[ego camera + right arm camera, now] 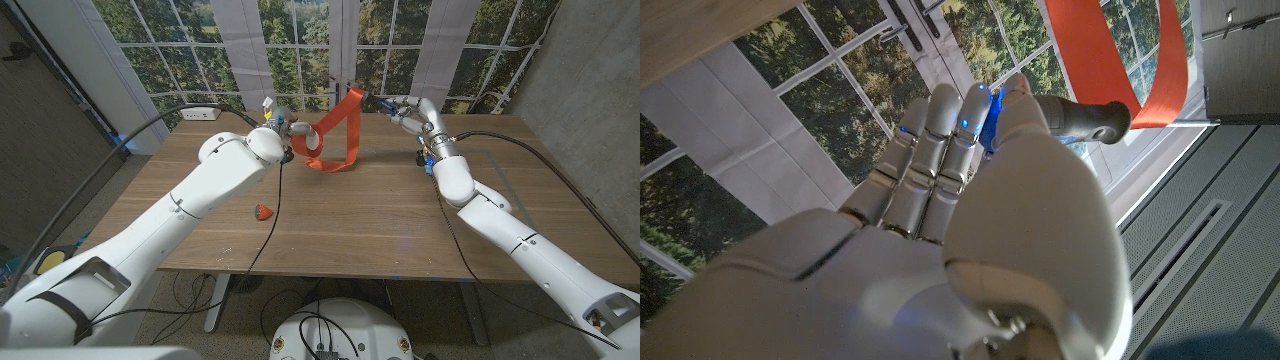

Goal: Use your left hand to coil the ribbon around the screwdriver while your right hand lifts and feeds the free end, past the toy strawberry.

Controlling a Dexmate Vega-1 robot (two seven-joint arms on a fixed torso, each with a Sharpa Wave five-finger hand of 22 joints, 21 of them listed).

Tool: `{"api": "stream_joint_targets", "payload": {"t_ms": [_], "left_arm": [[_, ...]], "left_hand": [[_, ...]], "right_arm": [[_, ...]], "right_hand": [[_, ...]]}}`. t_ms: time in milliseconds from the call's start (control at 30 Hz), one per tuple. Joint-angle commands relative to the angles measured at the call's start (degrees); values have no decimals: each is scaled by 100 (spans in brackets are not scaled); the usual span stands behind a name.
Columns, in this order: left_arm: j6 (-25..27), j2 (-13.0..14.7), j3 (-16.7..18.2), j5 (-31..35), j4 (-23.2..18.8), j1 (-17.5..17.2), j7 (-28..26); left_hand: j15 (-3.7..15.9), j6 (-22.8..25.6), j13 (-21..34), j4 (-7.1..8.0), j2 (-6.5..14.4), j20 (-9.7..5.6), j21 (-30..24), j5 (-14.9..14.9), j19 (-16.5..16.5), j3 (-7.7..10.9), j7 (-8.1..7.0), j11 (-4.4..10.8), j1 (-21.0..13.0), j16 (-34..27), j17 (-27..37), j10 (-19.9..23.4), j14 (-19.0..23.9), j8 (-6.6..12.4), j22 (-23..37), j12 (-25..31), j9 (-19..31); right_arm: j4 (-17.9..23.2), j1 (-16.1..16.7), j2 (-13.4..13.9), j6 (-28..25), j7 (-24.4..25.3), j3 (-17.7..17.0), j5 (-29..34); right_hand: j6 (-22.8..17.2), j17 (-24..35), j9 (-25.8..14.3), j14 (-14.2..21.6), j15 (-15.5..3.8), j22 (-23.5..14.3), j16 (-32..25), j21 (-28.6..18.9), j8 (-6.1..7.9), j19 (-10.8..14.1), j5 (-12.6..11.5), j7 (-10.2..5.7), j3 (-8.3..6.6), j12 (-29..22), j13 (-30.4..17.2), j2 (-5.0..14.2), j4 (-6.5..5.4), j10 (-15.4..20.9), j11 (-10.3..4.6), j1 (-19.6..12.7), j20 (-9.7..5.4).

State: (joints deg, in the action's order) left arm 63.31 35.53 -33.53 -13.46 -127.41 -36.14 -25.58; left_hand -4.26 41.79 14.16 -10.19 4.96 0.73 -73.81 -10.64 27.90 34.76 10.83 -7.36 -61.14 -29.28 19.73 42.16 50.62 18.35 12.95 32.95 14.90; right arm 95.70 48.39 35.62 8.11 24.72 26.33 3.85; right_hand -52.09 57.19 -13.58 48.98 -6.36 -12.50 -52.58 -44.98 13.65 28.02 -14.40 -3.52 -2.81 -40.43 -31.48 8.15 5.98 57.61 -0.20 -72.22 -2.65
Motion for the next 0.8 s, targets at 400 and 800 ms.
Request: {"api": "stream_joint_targets", "payload": {"t_ms": [400,800], "left_arm": [[-614,-556,375,435,246,-331,-1312],[-843,-584,357,566,367,-151,-1256]], "left_hand": [[1455,1067,1249,55,457,-12,-119,-34,-32,176,-664,1295,-463,-31,315,1395,1187,-4,-54,145,97],[1460,1095,1247,51,450,-18,-178,-33,-49,169,-671,1288,-470,-17,306,1405,1193,-34,-99,117,85]], "right_arm": [[-74,45,-12,130,-96,3,158],[42,94,100,303,-173,95,388]], "right_hand": [[-1465,45,-458,3,-588,22,24,-136,15,-44,-29,290,-44,26,-13,129,-55,-2,-22,91,-112],[-1462,51,-458,2,-580,38,47,-190,-5,-90,-28,277,-44,40,-16,119,-62,-2,-23,100,-123]]}}
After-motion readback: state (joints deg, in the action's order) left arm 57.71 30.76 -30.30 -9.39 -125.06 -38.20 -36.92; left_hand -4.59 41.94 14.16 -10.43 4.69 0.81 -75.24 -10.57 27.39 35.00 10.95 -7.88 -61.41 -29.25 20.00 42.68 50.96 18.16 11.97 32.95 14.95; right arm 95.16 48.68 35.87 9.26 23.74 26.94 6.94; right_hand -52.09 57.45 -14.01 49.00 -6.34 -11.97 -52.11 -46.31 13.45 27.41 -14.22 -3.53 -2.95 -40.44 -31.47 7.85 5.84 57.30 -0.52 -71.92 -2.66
